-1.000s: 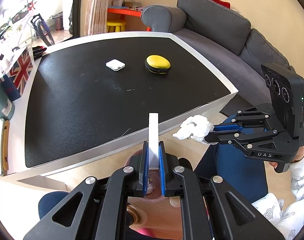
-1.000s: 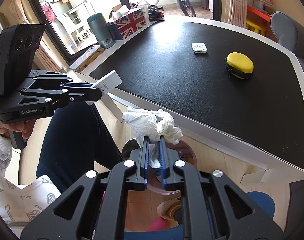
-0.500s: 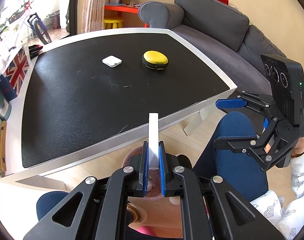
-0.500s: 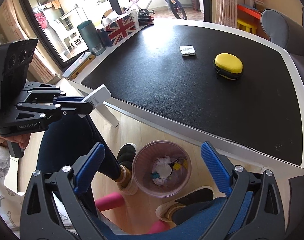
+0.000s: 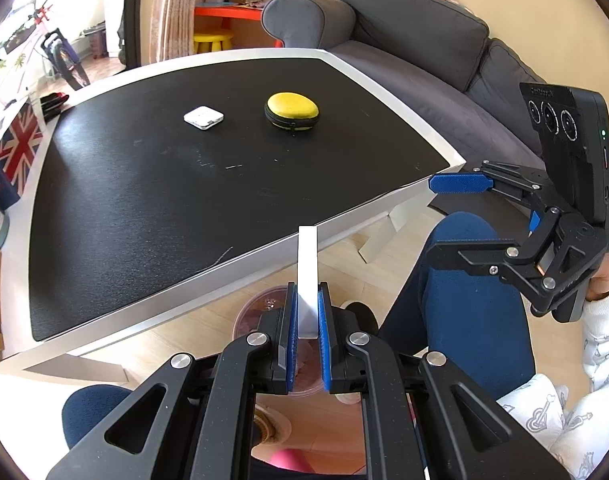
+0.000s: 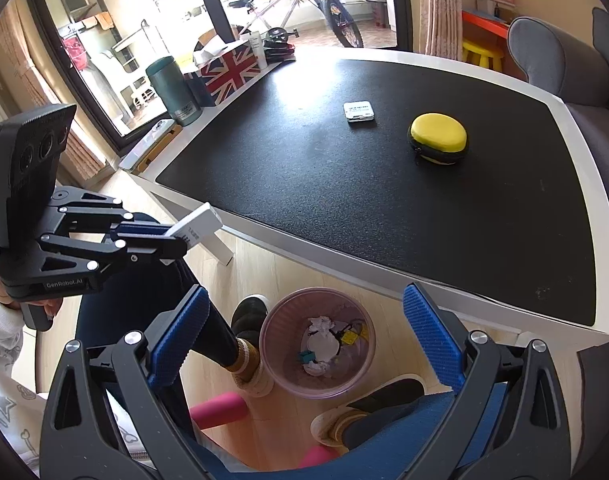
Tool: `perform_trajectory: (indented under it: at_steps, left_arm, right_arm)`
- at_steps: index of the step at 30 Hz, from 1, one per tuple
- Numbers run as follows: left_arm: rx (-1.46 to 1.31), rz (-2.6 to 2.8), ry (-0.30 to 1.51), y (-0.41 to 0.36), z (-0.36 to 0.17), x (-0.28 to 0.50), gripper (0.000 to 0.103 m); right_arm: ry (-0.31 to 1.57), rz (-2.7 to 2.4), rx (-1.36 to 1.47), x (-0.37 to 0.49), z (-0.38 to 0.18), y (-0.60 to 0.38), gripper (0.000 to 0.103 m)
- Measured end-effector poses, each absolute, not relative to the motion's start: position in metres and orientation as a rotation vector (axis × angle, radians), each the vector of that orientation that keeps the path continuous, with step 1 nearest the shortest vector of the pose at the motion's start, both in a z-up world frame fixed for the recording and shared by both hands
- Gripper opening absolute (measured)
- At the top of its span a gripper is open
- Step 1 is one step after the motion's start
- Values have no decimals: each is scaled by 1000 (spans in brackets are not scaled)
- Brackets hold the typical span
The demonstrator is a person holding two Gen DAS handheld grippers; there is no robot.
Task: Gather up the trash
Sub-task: 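Lower the white stick over the bin and open the left gripper, then move both open grippers from the bin back toward the table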
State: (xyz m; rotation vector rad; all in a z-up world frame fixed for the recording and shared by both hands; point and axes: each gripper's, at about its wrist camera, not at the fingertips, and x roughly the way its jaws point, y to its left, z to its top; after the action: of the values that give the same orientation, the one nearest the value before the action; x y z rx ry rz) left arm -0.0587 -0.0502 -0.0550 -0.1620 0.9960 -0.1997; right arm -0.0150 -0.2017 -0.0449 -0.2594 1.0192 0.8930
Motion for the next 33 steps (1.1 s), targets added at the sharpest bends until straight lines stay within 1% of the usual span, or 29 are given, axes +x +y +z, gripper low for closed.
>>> perform_trajectory:
  at_steps: [12,13,15,16,17,33]
  left_arm:
    - [-146,-242,1011,-63,-59,-54,9]
    - [-144,-242,1008,-64,-59,-53,14]
    - [-141,-241,1006,-65,-60,-51,43]
    - [-145,-233,985,-64,-59,-52,85]
    - [-154,-229,953,-62,-56,-54,97]
    - [-184,-181,960,-50,-55,-53,97]
  right_arm:
    - [1007,871,-235,-11,-38,-214,96]
    - [1006,869,-235,-11,-37,-215,96]
    - [1003,866,-232,-10,-36,-216,96]
    - [1002,865,-231,-9,-36,-216,96]
    - [1001,863,-230,-9,-35,-216,96]
    - [1012,859,-224,-5,-38,-214,96]
